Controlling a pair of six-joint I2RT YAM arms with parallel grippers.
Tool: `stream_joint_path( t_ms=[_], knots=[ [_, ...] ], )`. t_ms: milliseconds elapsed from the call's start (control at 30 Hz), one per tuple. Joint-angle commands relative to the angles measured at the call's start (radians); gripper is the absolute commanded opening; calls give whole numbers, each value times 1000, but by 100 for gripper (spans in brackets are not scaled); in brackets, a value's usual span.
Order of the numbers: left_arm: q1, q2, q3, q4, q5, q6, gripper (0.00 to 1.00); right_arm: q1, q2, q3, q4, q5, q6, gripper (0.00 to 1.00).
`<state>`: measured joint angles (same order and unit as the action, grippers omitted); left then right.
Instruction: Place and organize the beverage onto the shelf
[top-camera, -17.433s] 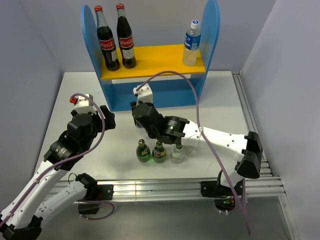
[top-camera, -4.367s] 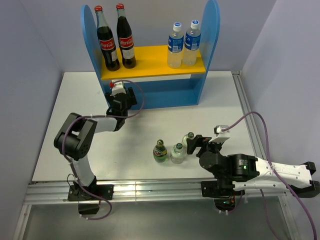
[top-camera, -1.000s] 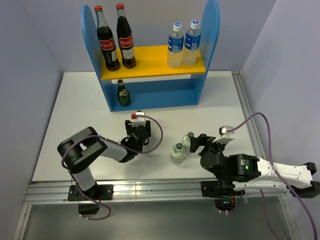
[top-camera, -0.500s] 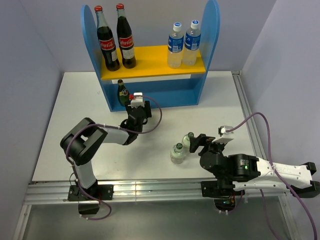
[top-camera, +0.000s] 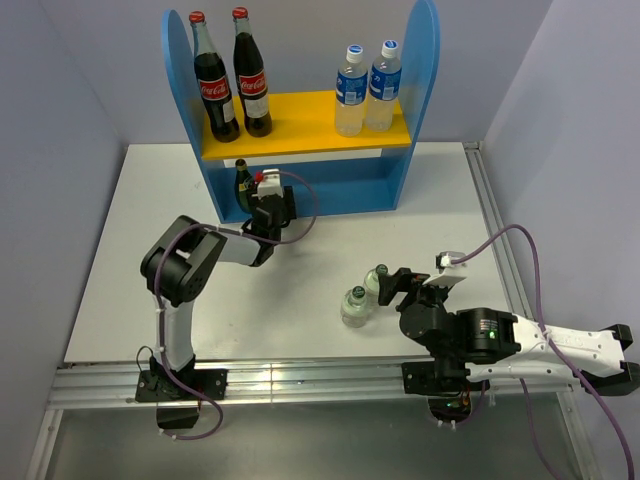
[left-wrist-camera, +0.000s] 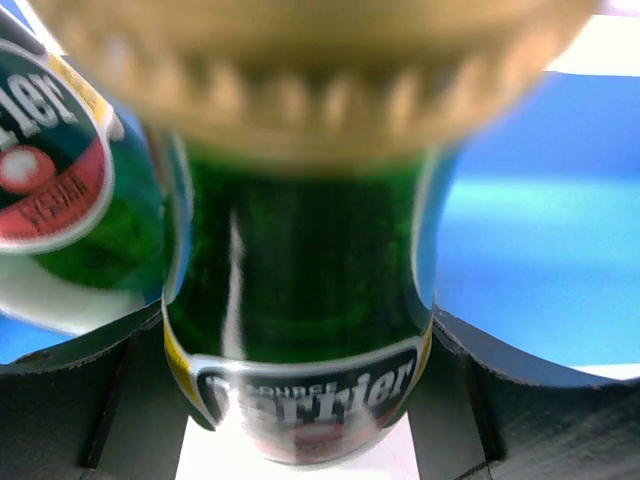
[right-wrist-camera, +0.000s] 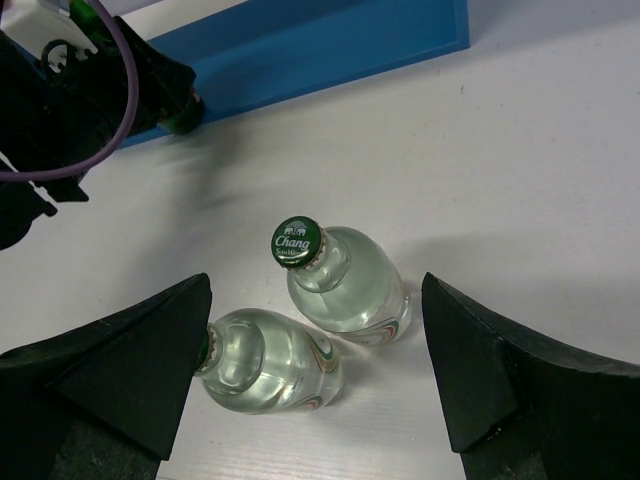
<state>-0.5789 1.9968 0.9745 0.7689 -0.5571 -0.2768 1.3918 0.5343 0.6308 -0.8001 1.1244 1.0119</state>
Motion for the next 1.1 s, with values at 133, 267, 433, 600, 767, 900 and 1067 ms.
stream_joint_path(
  t_ms=[133, 267, 433, 600, 767, 900, 1067],
  knots=[
    [48, 3, 105, 118, 37, -7, 0, 4, 4, -5, 29, 21, -1, 92],
    [65, 25, 136, 112, 45, 1, 0, 4, 12, -3, 29, 23, -1, 92],
    [79, 45, 159, 115, 37, 10, 0, 4, 16, -3, 25, 26, 4, 92],
    [96, 62, 181, 101, 23, 10, 0, 3, 20, 0, 24, 26, 5, 92],
    [103, 71, 197, 92, 26, 16, 29, 3, 15, -2, 22, 26, 5, 92],
    [102, 71, 204, 79, 42, 13, 65, 3, 9, -2, 22, 26, 7, 92],
    [102, 50, 181, 78, 60, 1, 89, 4, 6, -3, 22, 28, 7, 92]
  ],
)
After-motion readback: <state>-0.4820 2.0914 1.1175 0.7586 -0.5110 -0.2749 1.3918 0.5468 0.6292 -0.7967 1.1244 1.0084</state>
